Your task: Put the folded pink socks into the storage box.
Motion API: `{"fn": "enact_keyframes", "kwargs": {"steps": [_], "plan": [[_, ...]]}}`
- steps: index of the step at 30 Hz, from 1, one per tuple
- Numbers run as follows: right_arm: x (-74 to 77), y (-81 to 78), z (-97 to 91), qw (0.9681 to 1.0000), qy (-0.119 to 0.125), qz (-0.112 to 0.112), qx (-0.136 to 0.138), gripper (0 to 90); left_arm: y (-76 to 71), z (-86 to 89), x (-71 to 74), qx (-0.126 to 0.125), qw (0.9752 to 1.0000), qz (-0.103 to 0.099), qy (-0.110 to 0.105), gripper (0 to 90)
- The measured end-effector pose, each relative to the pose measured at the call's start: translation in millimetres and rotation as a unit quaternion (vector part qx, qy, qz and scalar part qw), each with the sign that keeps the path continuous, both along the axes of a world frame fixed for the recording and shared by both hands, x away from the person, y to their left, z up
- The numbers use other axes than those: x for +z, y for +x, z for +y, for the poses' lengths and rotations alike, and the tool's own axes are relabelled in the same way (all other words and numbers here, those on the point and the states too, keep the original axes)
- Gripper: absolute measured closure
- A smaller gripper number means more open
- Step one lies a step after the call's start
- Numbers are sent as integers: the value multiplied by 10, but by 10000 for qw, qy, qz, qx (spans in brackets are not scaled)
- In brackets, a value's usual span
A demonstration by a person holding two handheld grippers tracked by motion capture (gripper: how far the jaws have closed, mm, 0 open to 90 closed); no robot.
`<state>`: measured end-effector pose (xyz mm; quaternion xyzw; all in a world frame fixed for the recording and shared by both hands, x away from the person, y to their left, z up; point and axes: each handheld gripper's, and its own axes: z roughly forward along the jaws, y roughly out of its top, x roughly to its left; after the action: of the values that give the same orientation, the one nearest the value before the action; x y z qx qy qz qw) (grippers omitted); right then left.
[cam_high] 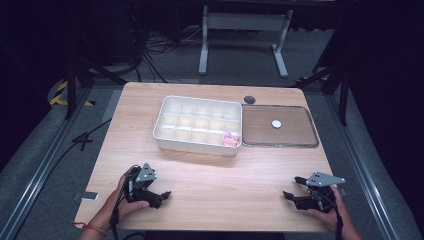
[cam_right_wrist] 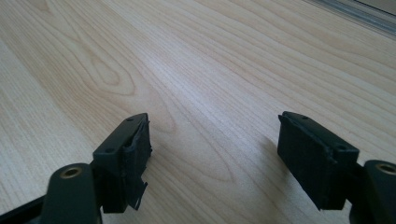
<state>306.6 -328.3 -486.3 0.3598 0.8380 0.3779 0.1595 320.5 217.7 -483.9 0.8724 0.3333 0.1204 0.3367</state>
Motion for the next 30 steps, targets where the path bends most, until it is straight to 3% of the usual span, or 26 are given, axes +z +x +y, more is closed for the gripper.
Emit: {"fn": "enact_keyframes", "kwargs": {"steps": [30], "plan": [[-1,7,-1,10000,-13,-12,-16,255,28,-6,1,-91,9999,24,37,12]]}}
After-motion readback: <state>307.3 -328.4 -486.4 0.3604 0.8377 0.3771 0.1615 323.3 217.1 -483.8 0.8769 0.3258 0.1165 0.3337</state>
